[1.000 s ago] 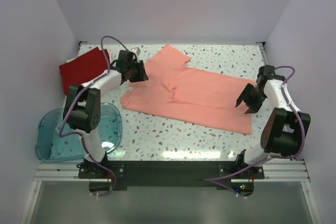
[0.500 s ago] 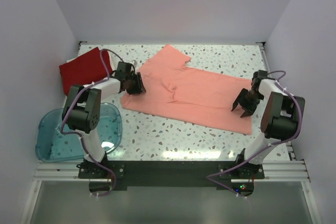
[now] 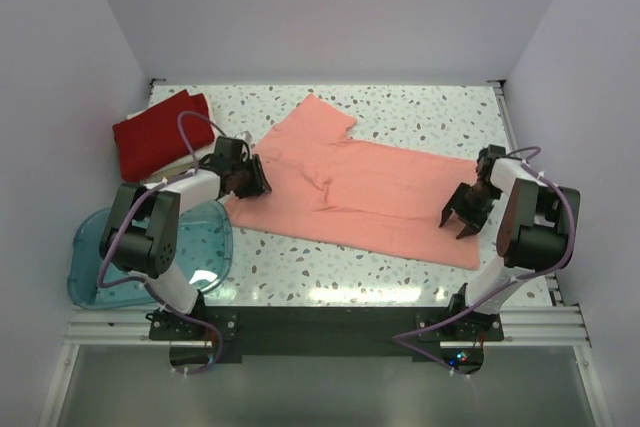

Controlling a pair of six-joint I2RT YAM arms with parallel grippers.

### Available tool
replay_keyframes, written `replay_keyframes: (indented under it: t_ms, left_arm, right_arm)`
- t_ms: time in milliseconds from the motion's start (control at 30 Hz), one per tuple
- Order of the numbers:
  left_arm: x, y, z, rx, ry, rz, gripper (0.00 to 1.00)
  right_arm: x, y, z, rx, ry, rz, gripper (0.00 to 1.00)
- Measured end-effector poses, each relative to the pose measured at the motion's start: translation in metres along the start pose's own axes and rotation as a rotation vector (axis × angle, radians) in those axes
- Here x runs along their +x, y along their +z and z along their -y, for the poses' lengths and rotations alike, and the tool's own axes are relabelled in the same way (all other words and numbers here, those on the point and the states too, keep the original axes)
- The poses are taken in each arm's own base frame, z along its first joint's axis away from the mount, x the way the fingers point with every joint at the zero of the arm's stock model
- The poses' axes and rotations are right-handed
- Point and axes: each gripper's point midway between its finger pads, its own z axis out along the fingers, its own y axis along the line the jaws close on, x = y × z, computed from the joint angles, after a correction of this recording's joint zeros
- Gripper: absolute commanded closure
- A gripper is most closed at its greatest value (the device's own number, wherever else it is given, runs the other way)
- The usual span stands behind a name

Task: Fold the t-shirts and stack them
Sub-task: Fold the tshirt

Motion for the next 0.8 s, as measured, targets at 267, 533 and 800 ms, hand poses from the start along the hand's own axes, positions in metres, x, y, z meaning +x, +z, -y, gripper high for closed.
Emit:
replay_keyframes:
  t_ms: [267, 533, 800]
  left_arm:
    - [0.029, -0.022, -0.012, -0.017, -0.027, -0.010, 0.58]
    - [0.054, -0.040, -0.018, -0.017, -0.044, -0.023, 0.57]
    - [0.043, -0.047, -0.011, -0.026, -0.033, -0.036, 0.55]
  right_arm:
    - [0.038, 0.001, 0.018, 0.050, 0.027, -0.084, 0.44]
    - [0.048, 0.000, 0.025, 0.081, 0.041, -0.113, 0.43]
    - [0.029, -0.028, 0.018, 0.076, 0.037, -0.052, 0.43]
